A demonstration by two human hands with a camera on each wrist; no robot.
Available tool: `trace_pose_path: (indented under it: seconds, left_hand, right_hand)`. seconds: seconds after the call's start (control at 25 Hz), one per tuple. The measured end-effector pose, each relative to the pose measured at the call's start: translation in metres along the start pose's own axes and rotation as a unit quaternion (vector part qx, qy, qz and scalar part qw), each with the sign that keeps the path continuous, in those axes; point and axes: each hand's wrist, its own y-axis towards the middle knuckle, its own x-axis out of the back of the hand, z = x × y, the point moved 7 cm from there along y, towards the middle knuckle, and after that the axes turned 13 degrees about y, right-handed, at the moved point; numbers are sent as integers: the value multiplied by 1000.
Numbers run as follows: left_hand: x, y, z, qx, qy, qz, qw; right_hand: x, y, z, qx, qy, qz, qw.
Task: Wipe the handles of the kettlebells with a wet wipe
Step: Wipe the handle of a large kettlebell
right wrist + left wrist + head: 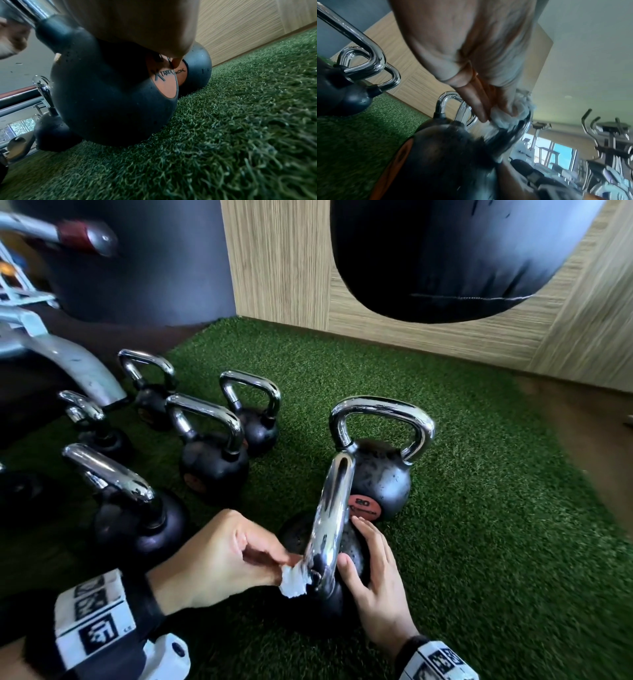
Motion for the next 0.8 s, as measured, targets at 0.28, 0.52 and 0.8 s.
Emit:
trace_pose_path:
  seconds: [0.28, 0.52, 0.8]
  left_hand:
    - [-19, -3, 13, -103, 162, -45, 980]
    - [31, 0, -3, -56, 72, -182, 979]
    - [48, 16, -71, -124, 40, -208, 969]
  right_hand:
    - [11, 9, 15, -35, -7, 4, 999]
    - [52, 43, 109, 28, 44, -34, 998]
    - [36, 51, 183, 100, 89, 94, 987]
